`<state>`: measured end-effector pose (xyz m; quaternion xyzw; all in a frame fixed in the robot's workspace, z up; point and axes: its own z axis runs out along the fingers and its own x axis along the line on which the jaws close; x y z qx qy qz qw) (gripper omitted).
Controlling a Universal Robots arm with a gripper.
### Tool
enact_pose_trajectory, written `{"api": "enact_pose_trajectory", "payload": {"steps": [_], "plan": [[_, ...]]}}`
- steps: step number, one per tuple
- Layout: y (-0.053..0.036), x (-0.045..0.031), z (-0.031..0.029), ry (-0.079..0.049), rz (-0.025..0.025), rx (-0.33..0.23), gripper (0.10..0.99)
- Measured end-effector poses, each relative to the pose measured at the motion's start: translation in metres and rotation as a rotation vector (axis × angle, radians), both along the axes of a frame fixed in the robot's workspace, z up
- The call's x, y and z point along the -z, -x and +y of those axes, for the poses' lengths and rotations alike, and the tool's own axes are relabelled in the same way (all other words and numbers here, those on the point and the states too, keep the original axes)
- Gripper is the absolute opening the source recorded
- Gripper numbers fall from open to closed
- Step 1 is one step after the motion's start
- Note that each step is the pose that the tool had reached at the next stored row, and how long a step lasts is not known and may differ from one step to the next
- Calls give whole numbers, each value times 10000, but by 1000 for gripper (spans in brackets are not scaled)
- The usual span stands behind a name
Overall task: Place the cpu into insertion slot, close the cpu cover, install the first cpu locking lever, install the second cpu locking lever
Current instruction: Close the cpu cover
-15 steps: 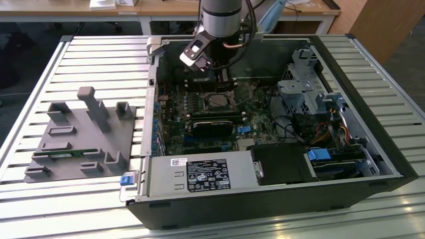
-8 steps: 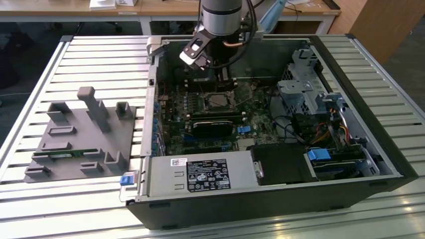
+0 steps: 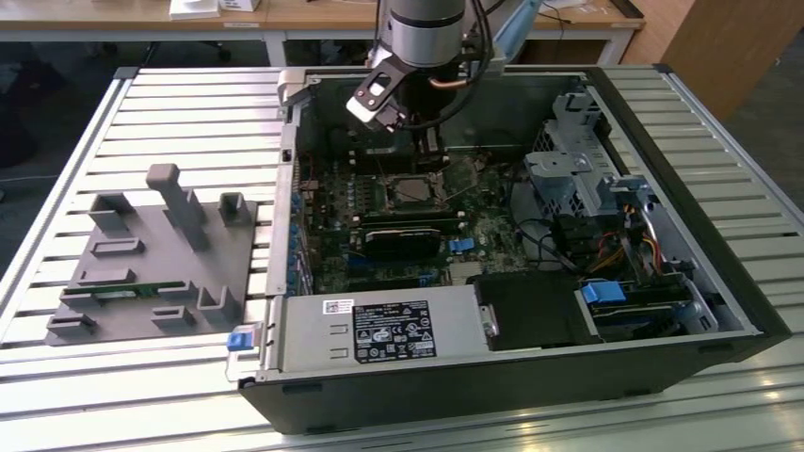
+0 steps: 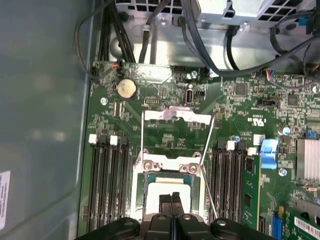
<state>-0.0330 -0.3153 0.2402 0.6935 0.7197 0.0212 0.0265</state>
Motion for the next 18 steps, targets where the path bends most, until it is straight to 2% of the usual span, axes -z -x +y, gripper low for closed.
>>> {"api": "enact_pose_trajectory", "payload": {"steps": [13,15,18], "plan": [[-131,-4,0,-16,1,-6,122],[-131,-29,0,-17,0,-5,122],[-131,-109,0,-16,1,-6,122]]}}
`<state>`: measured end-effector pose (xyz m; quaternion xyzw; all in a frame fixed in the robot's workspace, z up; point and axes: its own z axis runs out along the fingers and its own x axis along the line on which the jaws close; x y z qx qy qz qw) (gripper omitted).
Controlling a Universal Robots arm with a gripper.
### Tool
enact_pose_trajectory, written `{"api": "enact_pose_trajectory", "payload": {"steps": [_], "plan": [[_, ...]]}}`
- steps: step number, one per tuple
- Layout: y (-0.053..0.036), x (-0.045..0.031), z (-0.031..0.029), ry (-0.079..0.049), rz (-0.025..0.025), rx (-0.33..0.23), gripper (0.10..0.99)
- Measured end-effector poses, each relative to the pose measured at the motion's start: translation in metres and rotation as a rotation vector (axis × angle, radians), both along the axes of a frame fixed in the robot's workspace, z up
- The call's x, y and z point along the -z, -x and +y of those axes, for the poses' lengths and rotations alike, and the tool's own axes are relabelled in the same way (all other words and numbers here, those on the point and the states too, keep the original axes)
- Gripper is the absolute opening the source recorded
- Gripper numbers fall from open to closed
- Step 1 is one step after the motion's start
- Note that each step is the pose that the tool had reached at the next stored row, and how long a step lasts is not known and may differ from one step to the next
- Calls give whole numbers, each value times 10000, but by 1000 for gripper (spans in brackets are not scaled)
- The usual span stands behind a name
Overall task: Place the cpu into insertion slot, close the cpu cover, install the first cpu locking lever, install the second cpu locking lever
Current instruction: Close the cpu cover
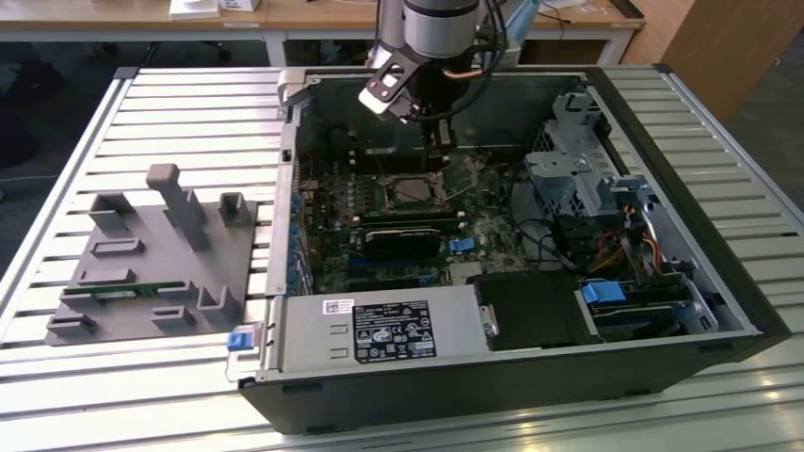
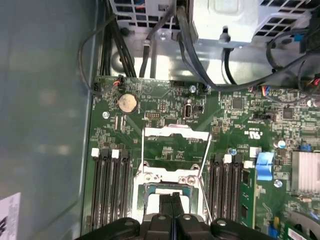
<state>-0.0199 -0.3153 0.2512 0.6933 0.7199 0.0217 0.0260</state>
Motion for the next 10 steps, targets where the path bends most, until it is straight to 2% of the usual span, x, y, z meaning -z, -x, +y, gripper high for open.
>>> {"api": "enact_pose_trajectory", "payload": {"steps": [3,4,6,7,10], "plan": [[-18,-10,0,-5,2,0,122],[-39,-11,-1,-4,18,0,122],[-96,-12,-5,-1,93,1,122],[-113,-12,-6,0,112,0,122],[-146,-11,-15,-31,129,0,122]]}}
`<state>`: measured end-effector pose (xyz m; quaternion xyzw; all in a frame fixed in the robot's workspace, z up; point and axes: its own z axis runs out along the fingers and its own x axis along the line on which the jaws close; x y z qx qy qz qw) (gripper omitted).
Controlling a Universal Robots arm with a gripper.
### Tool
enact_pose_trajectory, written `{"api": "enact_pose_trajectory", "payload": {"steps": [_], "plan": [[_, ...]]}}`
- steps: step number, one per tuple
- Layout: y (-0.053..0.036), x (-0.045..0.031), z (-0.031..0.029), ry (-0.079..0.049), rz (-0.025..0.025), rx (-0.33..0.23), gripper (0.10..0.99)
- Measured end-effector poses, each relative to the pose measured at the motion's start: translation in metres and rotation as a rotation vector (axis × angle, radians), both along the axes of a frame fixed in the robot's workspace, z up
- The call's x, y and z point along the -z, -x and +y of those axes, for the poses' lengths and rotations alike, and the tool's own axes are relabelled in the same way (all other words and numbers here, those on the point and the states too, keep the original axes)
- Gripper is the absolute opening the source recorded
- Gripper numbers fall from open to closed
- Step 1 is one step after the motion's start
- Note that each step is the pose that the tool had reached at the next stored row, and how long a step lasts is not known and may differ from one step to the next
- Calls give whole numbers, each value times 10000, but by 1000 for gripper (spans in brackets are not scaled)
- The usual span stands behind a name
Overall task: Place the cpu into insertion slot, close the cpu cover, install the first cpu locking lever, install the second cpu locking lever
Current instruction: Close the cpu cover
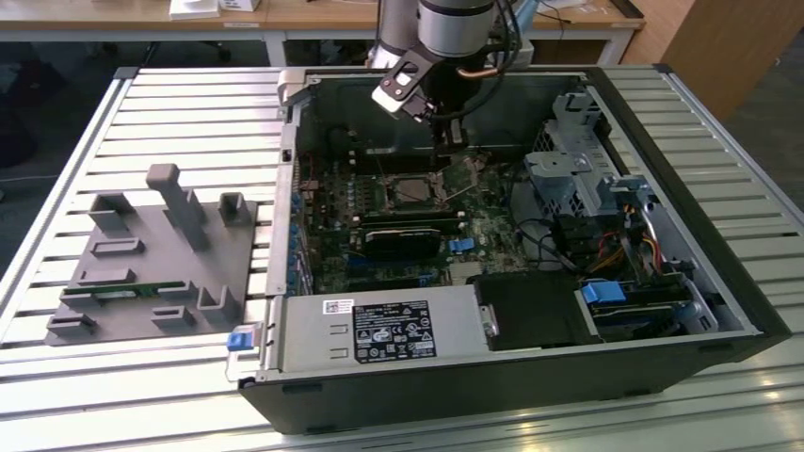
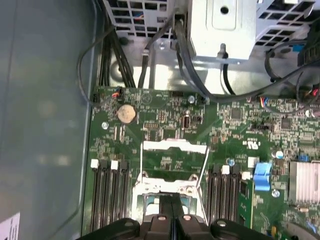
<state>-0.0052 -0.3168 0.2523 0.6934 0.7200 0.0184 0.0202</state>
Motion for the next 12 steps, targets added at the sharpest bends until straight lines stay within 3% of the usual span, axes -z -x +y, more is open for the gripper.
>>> {"api": "enact_pose_trajectory", "payload": {"steps": [4,6,8,12], "plan": [[-7,1,-72,-83,4,0,122],[-22,1,-100,-88,38,1,122],[-93,1,-100,-87,80,2,122],[-200,1,-100,-91,94,0,122]]}}
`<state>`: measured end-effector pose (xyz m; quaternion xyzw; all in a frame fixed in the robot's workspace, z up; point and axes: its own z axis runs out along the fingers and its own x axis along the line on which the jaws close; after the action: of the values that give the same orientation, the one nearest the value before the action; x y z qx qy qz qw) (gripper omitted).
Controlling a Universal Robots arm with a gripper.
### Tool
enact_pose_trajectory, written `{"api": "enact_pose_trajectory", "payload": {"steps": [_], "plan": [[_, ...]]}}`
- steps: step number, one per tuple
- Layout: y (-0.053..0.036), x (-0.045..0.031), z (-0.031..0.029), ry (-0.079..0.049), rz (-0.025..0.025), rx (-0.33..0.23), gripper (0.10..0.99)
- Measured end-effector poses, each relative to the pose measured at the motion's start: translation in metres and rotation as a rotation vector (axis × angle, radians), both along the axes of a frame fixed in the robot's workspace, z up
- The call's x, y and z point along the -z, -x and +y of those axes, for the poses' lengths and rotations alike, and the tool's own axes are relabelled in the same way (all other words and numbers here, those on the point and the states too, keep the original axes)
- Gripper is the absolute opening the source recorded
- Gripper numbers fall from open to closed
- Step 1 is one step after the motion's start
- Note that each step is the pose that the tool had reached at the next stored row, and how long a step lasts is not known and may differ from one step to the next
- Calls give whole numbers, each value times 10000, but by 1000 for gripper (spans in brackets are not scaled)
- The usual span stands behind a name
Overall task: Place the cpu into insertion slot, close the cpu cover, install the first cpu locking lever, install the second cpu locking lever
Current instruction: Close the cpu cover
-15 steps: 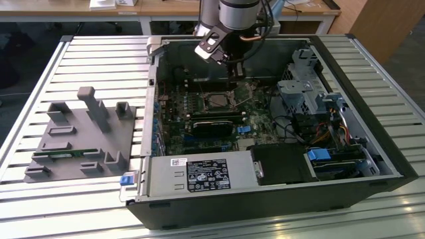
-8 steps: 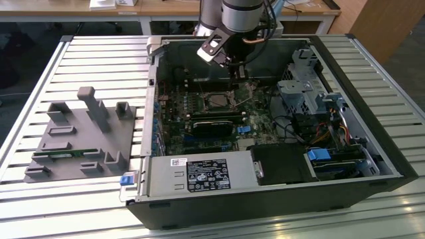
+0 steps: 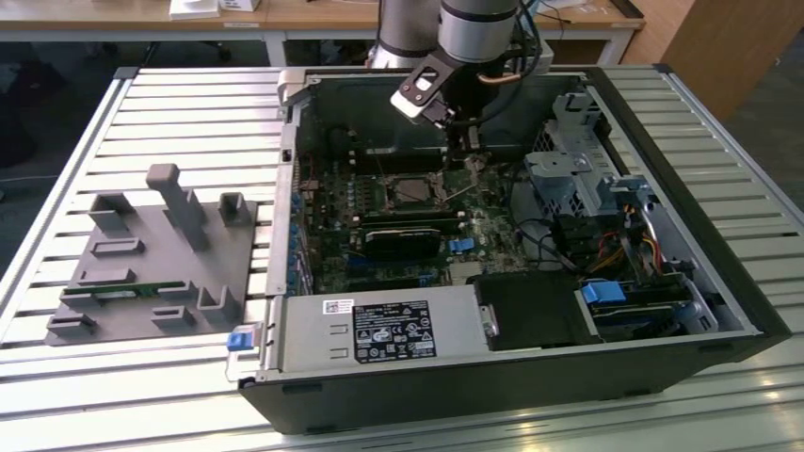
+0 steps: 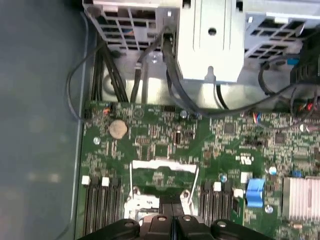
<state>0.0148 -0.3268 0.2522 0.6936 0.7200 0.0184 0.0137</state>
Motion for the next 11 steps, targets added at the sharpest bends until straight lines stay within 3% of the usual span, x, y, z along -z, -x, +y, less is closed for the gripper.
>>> {"api": "enact_pose_trajectory", "payload": {"steps": [11], "plan": [[-129,10,45,4,13,-31,122]]}}
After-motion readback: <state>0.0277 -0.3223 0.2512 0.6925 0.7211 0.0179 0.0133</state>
